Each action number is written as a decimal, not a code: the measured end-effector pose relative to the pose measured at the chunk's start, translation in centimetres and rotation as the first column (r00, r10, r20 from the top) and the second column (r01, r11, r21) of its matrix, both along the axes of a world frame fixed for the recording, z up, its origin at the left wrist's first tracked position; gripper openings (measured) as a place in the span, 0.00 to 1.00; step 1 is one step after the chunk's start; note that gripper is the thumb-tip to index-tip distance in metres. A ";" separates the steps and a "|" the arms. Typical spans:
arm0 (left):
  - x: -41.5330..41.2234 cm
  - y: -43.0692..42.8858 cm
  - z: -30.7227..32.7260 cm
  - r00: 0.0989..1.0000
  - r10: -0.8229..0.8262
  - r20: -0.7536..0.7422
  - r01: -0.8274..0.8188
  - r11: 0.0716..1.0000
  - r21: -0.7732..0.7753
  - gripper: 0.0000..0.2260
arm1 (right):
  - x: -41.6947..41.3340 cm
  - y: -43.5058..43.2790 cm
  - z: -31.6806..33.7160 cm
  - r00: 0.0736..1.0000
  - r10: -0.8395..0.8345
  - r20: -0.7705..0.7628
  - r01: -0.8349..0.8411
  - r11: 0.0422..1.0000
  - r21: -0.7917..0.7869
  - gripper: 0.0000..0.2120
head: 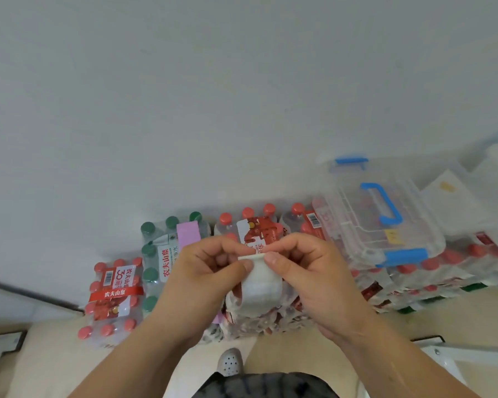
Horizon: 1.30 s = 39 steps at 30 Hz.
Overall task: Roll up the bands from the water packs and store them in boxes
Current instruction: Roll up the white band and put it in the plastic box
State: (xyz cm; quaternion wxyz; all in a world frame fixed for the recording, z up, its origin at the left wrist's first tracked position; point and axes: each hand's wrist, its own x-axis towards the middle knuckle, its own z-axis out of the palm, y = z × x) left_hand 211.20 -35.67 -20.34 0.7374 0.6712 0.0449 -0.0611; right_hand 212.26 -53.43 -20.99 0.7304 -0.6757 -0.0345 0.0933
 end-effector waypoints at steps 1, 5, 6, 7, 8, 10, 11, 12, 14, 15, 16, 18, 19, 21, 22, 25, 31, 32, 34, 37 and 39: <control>-0.5 -0.6 0.0 1.000 0.004 -0.014 -0.004 1.000 0.002 0.09 | -0.3 -0.5 -0.2 1.000 0.004 -0.008 -0.004 1.000 -0.002 0.06; -2.2 -2.7 -0.3 0.999 -0.007 -0.052 0.011 0.998 0.064 0.05 | -1.7 -2.3 -1.5 1.000 0.021 -0.013 -0.021 1.000 0.020 0.08; -2.7 -3.1 -0.5 0.999 -0.014 -0.050 0.019 0.996 0.092 0.05 | -2.1 -2.6 -1.8 0.999 0.030 -0.013 -0.030 0.999 0.029 0.08; -3.2 -3.5 -0.7 0.999 -0.019 -0.043 0.024 0.992 0.127 0.05 | -2.5 -3.0 -2.0 0.999 0.039 -0.017 -0.038 0.999 0.031 0.07; -3.6 -3.9 -0.8 0.999 -0.020 -0.033 0.025 0.986 0.164 0.06 | -2.9 -3.4 -2.3 0.999 0.049 -0.014 -0.048 0.998 0.029 0.06; -4.4 -4.5 -0.9 1.000 -0.010 0.000 0.010 0.977 0.213 0.06 | -3.6 -4.1 -2.7 0.998 0.065 0.003 -0.065 0.998 0.012 0.06; -4.8 -4.8 -0.8 1.000 -0.002 0.019 -0.002 0.974 0.225 0.05 | -4.0 -4.4 -2.8 0.997 0.073 0.014 -0.073 0.997 0.001 0.06; -5.2 -5.0 -0.8 0.999 0.005 0.040 -0.014 0.972 0.235 0.05 | -4.3 -4.8 -2.9 0.996 0.083 0.026 -0.083 0.997 -0.007 0.06; -5.8 -5.2 -0.6 0.996 0.014 0.083 -0.034 0.967 0.252 0.07 | -4.8 -5.4 -2.8 0.993 0.109 0.042 -0.108 0.994 -0.022 0.07; -6.1 -5.3 -0.6 0.995 0.018 0.102 -0.044 0.966 0.256 0.07 | -5.0 -5.6 -2.6 0.992 0.123 0.041 -0.122 0.992 -0.023 0.07; -6.4 -5.4 -0.5 0.993 0.025 0.116 -0.055 0.965 0.256 0.08 | -5.2 -5.7 -2.5 0.990 0.133 0.040 -0.132 0.991 -0.020 0.08; -6.9 -5.5 -0.5 0.991 0.046 0.125 -0.076 0.966 0.246 0.08 | -5.4 -5.8 -2.4 0.988 0.146 0.048 -0.145 0.989 -0.030 0.08; -7.1 -5.4 -0.6 0.990 0.059 0.126 -0.088 0.966 0.241 0.07 | -5.4 -5.7 -2.4 0.987 0.150 0.054 -0.148 0.988 -0.039 0.09; -7.7 -5.4 -0.6 0.987 0.090 0.134 -0.121 0.961 0.247 0.06 | -5.4 -5.3 -2.2 0.987 0.152 0.056 -0.150 0.988 -0.040 0.09; -7.9 -5.3 -0.7 0.984 0.110 0.141 -0.145 0.954 0.263 0.06 | -5.4 -5.2 -2.1 0.986 0.156 0.052 -0.155 0.987 -0.038 0.09; -8.3 -5.4 -0.8 0.972 0.170 0.160 -0.213 0.929 0.303 0.06 | -5.3 -4.8 -1.8 0.984 0.170 0.048 -0.168 0.985 -0.048 0.09; -8.3 -6.2 -1.0 0.965 0.207 0.159 -0.245 0.929 0.279 0.05 | -5.2 -5.1 -2.2 0.993 0.118 0.024 -0.117 0.993 -0.027 0.06; -8.3 -6.2 -0.9 0.965 0.205 0.161 -0.243 0.931 0.272 0.05 | -5.3 -5.2 -2.2 0.992 0.120 0.023 -0.120 0.992 -0.032 0.06; -8.5 -6.1 -0.9 0.968 0.193 0.164 -0.231 0.937 0.263 0.06 | -5.5 -5.4 -2.3 0.992 0.124 0.016 -0.124 0.992 -0.031 0.06; -8.6 -6.1 -0.8 0.973 0.180 0.146 -0.208 0.956 0.208 0.08 | -5.8 -5.6 -2.3 0.993 0.118 0.013 -0.118 0.993 -0.030 0.05; -8.7 -6.1 -0.7 0.976 0.169 0.137 -0.194 0.962 0.193 0.08 | -5.8 -5.8 -2.3 0.993 0.115 0.025 -0.114 0.993 -0.025 0.04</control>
